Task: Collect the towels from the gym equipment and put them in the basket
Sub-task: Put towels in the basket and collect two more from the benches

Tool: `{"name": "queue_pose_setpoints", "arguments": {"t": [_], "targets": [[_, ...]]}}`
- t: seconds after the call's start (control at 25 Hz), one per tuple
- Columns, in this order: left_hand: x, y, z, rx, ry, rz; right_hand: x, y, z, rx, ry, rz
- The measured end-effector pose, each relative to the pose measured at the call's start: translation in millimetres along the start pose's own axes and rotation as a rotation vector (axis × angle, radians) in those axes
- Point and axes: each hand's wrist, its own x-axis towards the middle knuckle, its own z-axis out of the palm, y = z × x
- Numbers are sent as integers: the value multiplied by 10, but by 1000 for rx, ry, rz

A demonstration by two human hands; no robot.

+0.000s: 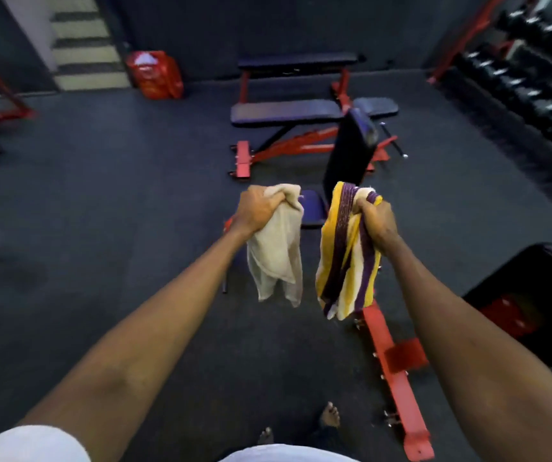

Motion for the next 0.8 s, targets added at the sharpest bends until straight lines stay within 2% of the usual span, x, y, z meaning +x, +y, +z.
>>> {"name": "queue_pose_setpoints", "arguments": {"t": [0.16, 0.24, 0.56, 0.68, 0.8], "targets": [[62, -584, -1194, -71, 380, -189, -25, -571, 1019, -41, -166, -103], [112, -886, -1657, -104, 495, -262, 46, -842, 1442, -37, -232, -133], [242, -1853, -2670, -110, 669, -455, 551, -1694, 2999, 29, -387, -209], [334, -2178, -2971, -122, 718, -461, 635, -1896, 3508, 59, -416, -273], [575, -2545, -3366, -195, 794, -455, 763, -2070, 4163, 45, -409, -249]]}}
